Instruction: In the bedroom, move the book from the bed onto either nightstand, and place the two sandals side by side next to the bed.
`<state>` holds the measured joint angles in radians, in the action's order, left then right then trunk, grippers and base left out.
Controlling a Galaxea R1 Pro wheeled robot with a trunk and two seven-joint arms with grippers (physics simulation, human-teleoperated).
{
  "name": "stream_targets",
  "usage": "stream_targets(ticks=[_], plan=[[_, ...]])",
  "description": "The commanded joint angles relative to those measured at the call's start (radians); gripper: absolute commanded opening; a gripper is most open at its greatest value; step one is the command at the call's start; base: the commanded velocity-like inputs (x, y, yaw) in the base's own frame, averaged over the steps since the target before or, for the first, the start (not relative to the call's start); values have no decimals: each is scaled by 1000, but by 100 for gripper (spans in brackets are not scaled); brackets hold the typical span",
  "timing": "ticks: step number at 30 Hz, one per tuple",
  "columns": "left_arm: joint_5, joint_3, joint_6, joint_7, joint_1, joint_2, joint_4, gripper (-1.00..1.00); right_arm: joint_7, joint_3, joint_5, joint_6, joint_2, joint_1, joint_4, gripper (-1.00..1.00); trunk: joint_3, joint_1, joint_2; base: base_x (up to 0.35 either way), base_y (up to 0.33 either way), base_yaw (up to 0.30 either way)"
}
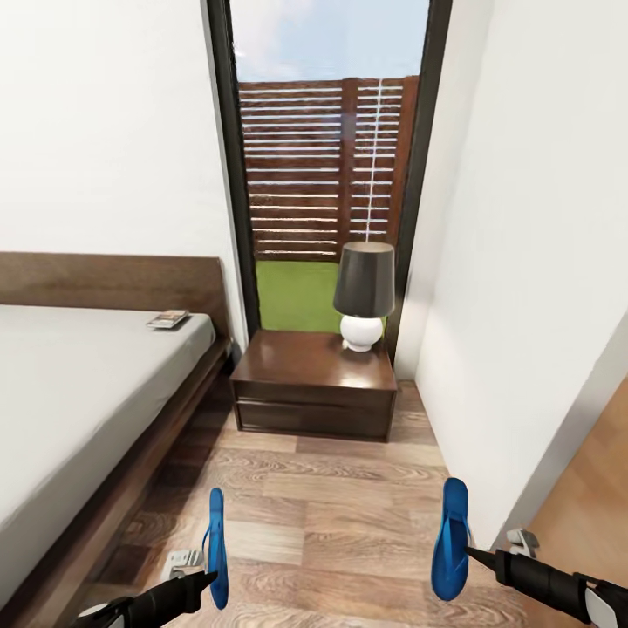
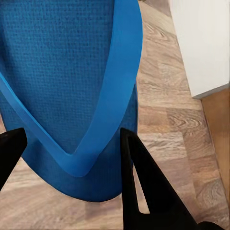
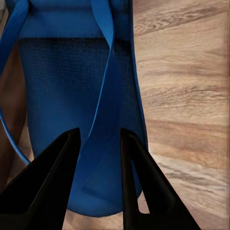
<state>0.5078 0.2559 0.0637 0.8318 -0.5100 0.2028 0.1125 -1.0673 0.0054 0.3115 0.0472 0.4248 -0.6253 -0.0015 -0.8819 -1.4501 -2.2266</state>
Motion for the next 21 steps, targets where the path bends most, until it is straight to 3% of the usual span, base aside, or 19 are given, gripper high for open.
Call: stream_targets(ticks=[1,17,21], plan=[[6,7,7,1,-1,0,-1,-100,-3,-2,5,5,0,-1,0,-100,-1,0,0,319,-71,0],[6,7,7,1,-1,0,-1,-100,0,-2,6,5,0,-1,2,-100,-1,0,0,320,-32,0],[6,7,8,1,-1,0,-1,-100,0,-2,6,4,0,-1,3,-100,-1,0,0,139,0,0]])
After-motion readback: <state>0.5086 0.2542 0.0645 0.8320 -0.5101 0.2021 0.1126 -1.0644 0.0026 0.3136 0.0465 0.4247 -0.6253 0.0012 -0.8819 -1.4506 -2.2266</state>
